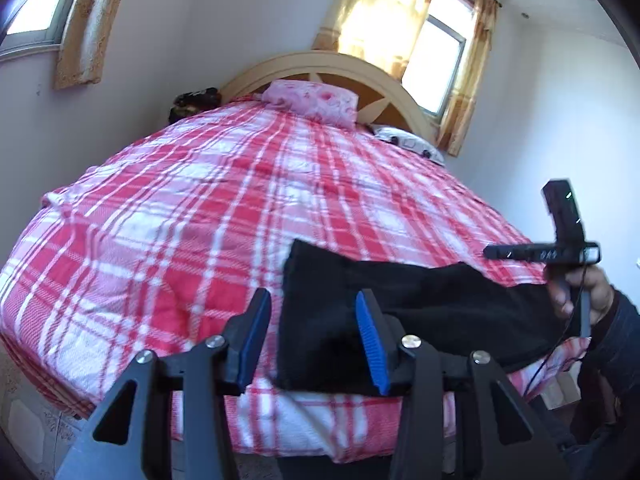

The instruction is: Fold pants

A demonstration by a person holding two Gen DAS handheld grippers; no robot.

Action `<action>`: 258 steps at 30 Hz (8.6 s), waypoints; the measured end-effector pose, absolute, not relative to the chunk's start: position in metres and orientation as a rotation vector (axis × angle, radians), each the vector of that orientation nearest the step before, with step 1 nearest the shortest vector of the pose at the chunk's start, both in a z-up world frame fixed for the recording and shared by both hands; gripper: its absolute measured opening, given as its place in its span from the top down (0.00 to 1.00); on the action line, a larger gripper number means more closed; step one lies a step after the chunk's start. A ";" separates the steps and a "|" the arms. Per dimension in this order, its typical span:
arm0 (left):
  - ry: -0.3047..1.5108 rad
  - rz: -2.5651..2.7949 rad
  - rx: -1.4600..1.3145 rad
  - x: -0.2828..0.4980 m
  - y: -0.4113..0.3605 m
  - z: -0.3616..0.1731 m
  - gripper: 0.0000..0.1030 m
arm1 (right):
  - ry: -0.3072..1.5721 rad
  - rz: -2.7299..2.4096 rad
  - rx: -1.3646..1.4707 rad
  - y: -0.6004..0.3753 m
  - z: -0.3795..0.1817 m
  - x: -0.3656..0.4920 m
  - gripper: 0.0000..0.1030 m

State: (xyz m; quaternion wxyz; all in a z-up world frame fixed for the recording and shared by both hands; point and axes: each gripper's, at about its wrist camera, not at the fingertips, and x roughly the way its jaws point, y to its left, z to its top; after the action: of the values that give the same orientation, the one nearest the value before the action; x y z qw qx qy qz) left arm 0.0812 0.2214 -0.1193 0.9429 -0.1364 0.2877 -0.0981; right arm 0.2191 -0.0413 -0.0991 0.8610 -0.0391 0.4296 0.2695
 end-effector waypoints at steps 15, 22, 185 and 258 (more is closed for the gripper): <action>0.763 -0.422 -0.199 0.098 0.147 -0.159 0.41 | 1.240 0.749 0.523 -0.061 -0.167 0.271 0.82; 0.749 -0.439 -0.230 0.086 0.144 -0.159 0.41 | 1.127 0.680 0.534 -0.069 -0.154 0.265 0.95; 0.708 -0.263 0.064 0.100 0.025 -0.158 0.05 | 0.768 -0.341 0.334 -0.507 -0.157 0.038 0.47; 0.723 -0.371 0.168 0.106 -0.073 -0.160 0.00 | 0.805 -0.104 0.123 -0.371 -0.144 0.101 0.46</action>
State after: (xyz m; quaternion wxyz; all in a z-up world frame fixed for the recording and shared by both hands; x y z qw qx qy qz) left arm 0.1061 -0.0725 -0.1604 0.9152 0.0816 0.3511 -0.1800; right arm 0.1010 -0.3712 -0.1441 0.9169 0.0596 0.3915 -0.0505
